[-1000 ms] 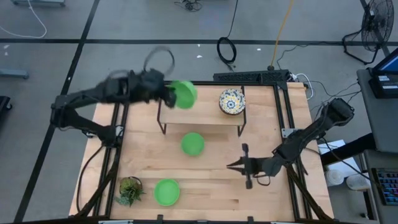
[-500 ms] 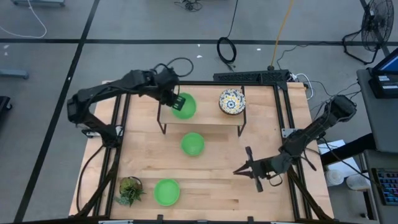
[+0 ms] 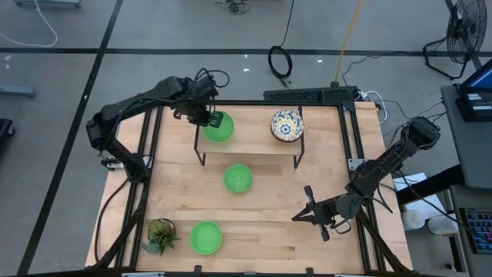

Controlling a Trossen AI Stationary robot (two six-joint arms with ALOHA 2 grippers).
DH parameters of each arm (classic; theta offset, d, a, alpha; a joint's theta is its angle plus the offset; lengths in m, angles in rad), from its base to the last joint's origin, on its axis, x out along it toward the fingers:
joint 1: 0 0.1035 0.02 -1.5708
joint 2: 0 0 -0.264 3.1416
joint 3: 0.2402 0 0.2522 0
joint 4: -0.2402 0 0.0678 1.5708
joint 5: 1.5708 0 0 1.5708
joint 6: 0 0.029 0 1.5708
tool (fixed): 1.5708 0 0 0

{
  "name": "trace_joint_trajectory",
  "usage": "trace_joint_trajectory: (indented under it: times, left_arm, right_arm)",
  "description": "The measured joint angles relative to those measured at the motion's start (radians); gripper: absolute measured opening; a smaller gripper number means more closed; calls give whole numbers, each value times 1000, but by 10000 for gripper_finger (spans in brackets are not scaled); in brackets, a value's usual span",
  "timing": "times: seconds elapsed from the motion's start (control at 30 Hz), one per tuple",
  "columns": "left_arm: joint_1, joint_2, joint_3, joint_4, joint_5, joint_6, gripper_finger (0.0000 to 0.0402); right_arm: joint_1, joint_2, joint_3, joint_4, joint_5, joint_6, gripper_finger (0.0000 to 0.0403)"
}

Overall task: Pick & Place Mini bowls
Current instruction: Put the bottom right green bowl on the shelf, then stack the bottom green bowl on top of the green bowl on the shelf

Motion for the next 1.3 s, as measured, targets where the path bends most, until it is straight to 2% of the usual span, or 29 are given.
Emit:
trace_joint_trajectory:
  times: [0.17, 0.33, 0.67, 0.8, 0.93, 1.03, 1.13, 1.3]
  left_arm:
    - [25, 18, 0, 6, -46, -29, 7]
    - [29, 37, 0, -2, -30, -28, 26]
    - [22, 53, -1, -2, -42, 15, 34]
    - [31, 5, -1, 4, -54, 31, 34]
    - [29, -57, 0, 25, -128, 17, 40]
    - [12, -107, 1, 50, -145, 9, 65]
    - [-26, -156, 0, 87, -88, 29, 102]
    - [-216, -209, 0, 186, 16, 79, 159]
  right_arm:
    - [0, 0, 0, -6, -14, 0, 1]
    - [0, 0, 0, -8, -12, 0, 1]
    - [0, 0, 0, -8, -12, 38, 3]
    - [0, 0, 0, -17, -12, 38, 3]
    - [0, 0, 0, -19, -12, 38, 2]
    - [0, 0, 0, -19, -12, 39, 3]
    - [0, 0, 0, -24, -12, 60, 4]
    - [0, 0, 0, -38, -12, 71, 2]
